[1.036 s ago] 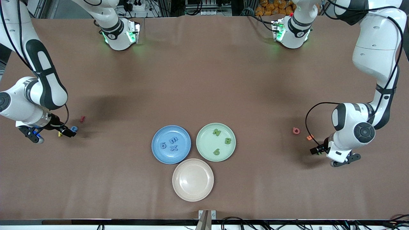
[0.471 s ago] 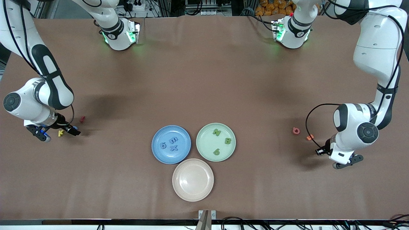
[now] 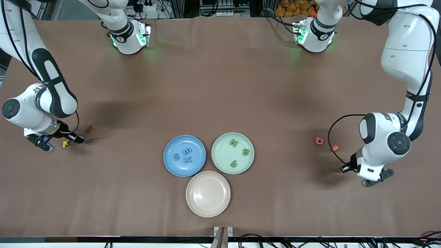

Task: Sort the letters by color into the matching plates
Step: 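Reach the right gripper to blue c while the left gripper grasps green u, then grasp the blue c with the right gripper while the left gripper carries u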

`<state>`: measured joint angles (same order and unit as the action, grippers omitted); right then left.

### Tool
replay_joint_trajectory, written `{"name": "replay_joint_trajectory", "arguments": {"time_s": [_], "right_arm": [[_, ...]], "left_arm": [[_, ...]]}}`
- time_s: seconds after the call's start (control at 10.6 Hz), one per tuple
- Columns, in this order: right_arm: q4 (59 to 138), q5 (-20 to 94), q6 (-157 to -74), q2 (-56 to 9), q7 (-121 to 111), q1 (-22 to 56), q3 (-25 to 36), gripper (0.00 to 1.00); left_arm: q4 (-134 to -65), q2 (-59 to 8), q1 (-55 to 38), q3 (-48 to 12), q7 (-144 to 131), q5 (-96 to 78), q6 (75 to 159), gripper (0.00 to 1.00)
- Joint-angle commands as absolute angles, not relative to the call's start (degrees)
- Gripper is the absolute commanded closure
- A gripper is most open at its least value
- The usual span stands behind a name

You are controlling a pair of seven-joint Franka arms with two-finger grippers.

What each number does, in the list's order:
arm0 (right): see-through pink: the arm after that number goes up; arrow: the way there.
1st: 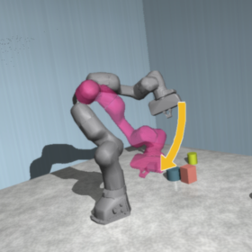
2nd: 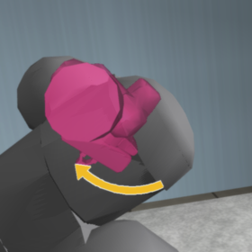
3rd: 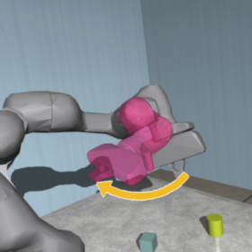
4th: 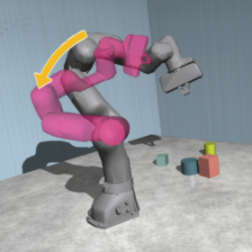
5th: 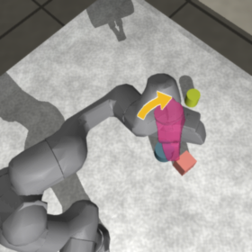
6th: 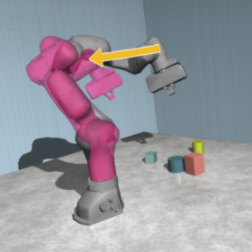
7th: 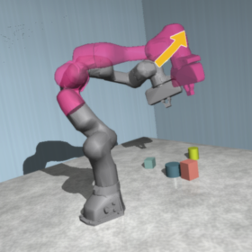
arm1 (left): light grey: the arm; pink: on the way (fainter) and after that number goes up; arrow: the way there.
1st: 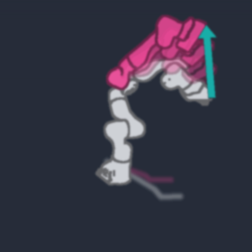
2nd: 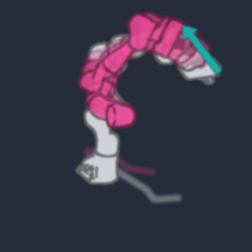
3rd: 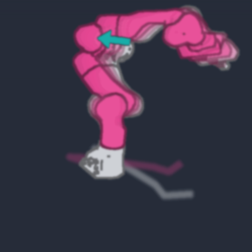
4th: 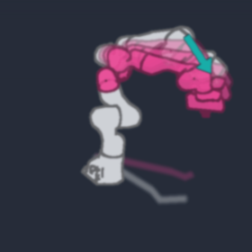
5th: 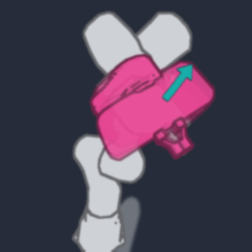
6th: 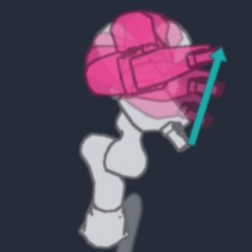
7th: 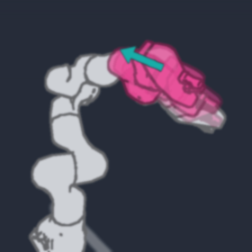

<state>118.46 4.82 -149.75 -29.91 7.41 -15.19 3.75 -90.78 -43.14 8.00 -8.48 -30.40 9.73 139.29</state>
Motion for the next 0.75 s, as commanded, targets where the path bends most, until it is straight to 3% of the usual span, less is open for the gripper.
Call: {"name": "replay_joint_trajectory", "arguments": {"time_s": [0.0,0.28,0.47,0.66], "right_arm": [[119.36,5.98,-151.79,-30.50,5.54,-16.08,3.08,0.45],[119.27,5.98,-152.75,-31.20,5.54,-15.82,3.08,0.53],[119.27,5.98,-152.75,-31.20,5.54,-15.82,3.08,0.67],[119.09,6.06,-152.67,-31.20,5.54,-15.73,3.08,0.72]], "left_arm": [[-90.09,-40.70,8.00,-13.69,-43.98,7.38,138.87,1.00],[-89.91,-39.64,6.34,-21.34,-58.41,7.91,138.87,1.00],[-89.91,-38.85,2.04,-21.44,-63.26,7.82,138.87,1.00],[-89.91,-37.63,-2.52,-21.45,-69.22,7.56,138.87,1.00]]}}
